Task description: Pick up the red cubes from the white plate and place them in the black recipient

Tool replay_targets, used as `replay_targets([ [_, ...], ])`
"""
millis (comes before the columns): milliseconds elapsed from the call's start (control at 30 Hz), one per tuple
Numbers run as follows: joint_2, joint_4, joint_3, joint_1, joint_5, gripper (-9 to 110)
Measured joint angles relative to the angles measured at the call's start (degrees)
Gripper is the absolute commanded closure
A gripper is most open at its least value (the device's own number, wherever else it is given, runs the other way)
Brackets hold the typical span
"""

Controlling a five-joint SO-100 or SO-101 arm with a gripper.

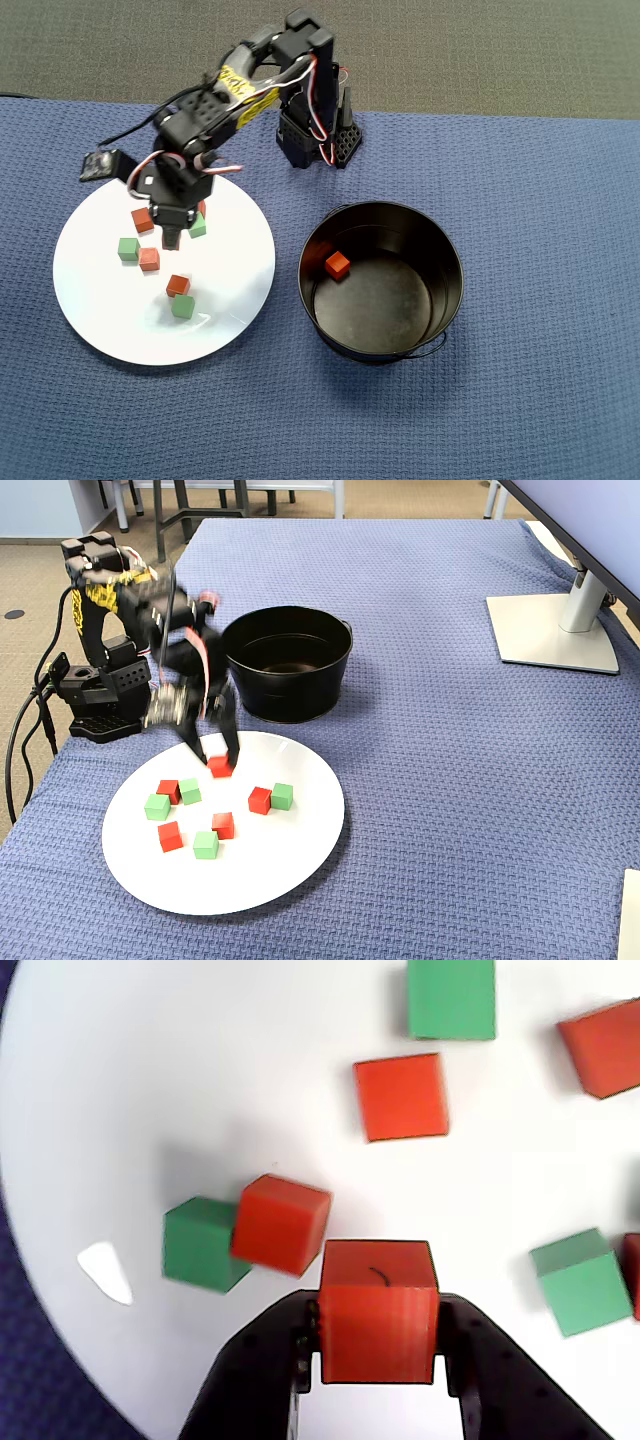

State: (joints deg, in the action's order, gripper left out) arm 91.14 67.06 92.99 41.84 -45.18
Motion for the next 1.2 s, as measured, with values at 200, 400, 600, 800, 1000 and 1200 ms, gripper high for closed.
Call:
replay_targets([
  [200, 10.28, 4.66, -0.97, -10.2, 11.16, 102],
  [400, 18.37, 6.24, -2.02, -23.12, 22.5, 102],
  [600, 21.53, 6.24, -1.14, -38.06, 31.99, 102],
  [800, 23.03, 2.72, 8.7, -51.5, 37.79, 102],
  [1000, 23.03, 1.49, 12.66, -57.04, 38.94, 102],
  [1200, 23.2, 1.49, 13.97, -56.95, 38.94, 101],
])
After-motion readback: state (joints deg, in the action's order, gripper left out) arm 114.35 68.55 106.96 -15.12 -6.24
